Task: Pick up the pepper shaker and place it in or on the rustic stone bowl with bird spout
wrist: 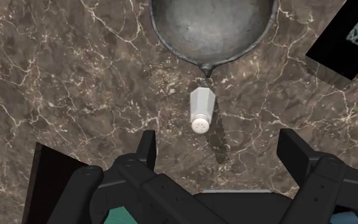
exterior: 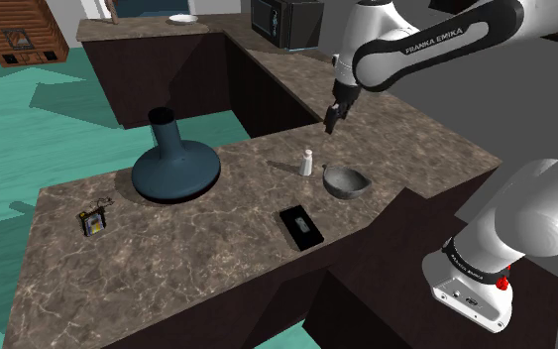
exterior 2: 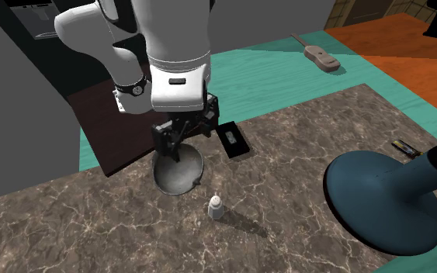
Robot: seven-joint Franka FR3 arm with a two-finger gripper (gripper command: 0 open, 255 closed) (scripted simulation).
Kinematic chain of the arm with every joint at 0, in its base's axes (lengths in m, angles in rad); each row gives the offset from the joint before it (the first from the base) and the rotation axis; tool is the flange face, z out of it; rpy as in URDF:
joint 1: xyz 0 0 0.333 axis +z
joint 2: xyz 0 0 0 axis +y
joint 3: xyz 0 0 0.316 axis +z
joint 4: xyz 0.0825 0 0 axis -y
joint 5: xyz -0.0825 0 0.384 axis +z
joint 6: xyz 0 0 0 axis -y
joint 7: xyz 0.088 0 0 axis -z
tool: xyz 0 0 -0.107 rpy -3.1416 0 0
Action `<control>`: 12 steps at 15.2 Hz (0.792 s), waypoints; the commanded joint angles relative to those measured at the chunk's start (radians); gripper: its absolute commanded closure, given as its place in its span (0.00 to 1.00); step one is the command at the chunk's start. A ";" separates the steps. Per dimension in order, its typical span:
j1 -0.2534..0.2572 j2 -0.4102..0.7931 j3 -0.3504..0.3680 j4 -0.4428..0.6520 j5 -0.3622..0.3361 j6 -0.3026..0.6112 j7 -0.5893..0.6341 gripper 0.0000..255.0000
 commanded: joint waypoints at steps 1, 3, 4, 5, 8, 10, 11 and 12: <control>-0.002 0.083 -0.004 0.021 0.001 0.052 -0.003 0.00; -0.003 0.159 -0.006 0.046 0.003 0.093 -0.006 0.00; -0.004 0.197 -0.007 0.060 0.004 0.112 -0.008 0.00; -0.004 0.236 -0.007 0.076 0.006 0.131 -0.010 0.00; -0.006 0.352 -0.008 0.128 0.011 0.179 -0.016 0.00; -0.008 0.430 -0.008 0.169 0.015 0.206 -0.021 0.00; -0.009 0.462 -0.007 0.187 0.017 0.216 -0.023 0.00; -0.009 0.473 -0.008 0.186 0.016 0.227 -0.022 0.00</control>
